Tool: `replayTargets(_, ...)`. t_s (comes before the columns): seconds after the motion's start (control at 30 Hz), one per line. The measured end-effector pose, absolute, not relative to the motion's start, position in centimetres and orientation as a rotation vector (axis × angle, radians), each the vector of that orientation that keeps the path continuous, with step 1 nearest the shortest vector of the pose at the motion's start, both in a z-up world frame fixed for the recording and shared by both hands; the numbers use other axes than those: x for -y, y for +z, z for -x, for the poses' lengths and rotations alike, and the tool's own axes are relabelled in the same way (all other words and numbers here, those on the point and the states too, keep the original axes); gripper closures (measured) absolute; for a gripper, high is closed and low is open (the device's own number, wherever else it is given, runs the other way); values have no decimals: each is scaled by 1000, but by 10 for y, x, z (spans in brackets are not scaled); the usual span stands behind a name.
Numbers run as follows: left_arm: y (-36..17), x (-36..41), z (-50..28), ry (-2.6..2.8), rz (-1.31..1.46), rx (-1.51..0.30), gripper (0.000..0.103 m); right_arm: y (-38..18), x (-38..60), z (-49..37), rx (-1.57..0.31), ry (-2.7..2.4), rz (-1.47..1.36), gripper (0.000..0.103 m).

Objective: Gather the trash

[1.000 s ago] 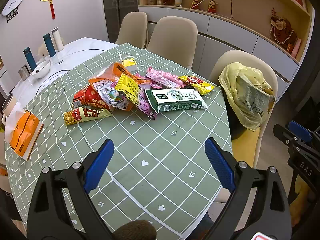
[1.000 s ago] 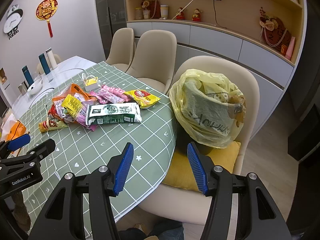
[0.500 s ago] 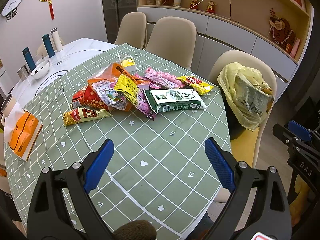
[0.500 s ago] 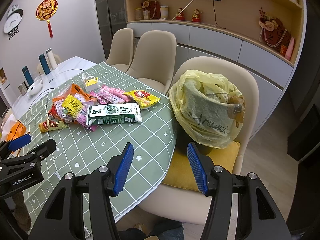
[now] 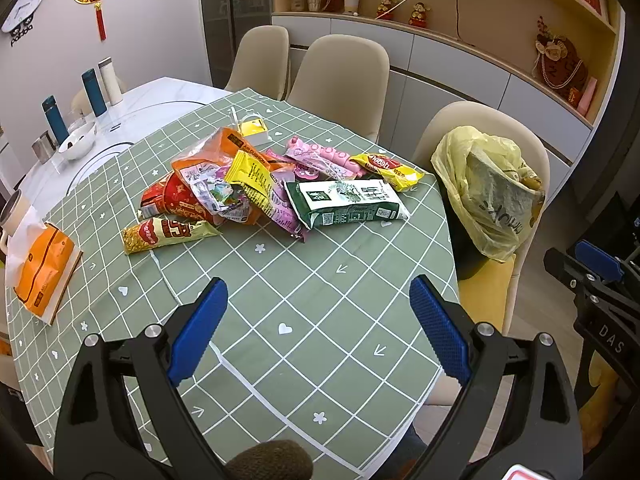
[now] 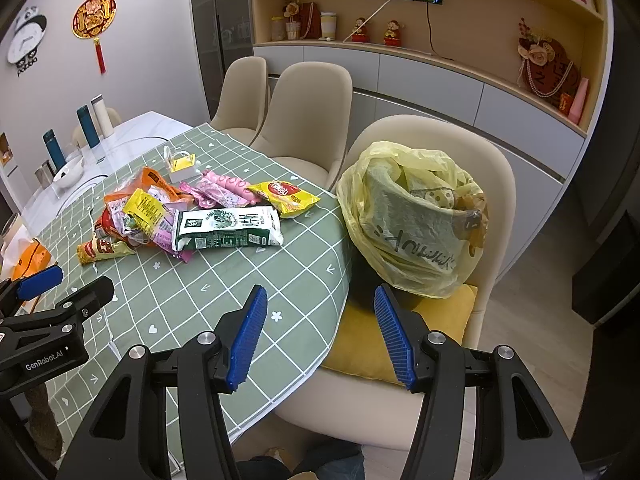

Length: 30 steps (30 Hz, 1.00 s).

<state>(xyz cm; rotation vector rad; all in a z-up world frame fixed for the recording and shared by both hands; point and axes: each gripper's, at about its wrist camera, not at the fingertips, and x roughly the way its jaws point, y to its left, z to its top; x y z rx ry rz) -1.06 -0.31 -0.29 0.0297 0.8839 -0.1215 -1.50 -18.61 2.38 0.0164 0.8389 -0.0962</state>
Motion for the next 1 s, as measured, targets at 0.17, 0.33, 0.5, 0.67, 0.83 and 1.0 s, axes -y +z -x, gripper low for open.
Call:
replayTargets(0.17, -3, 3, 11, -121, -29, -884, 15, 26, 189, 14, -841, -101, -13, 50)
replayTargets(0.33, -8, 4, 5, -140, -13, -881, 15, 22, 194, 8, -841, -125, -1, 50)
replayTargets(0.5, -23, -13, -11, -174, 8, -858, 15, 10, 196, -10, -857, -119, -6, 50)
replayTargets(0.67, -42, -49, -36, -141, 30, -863, 15, -5, 179, -32, -861, -64, 38, 50)
replayTargets(0.83, -63, -104, -65, -48, 84, -904, 13, -29, 161, -66, -924, -26, 15, 50)
replayTargets(1.0, -82, -170, -82, 54, 233, -957, 10, -43, 142, -89, -945, -36, 28, 50)
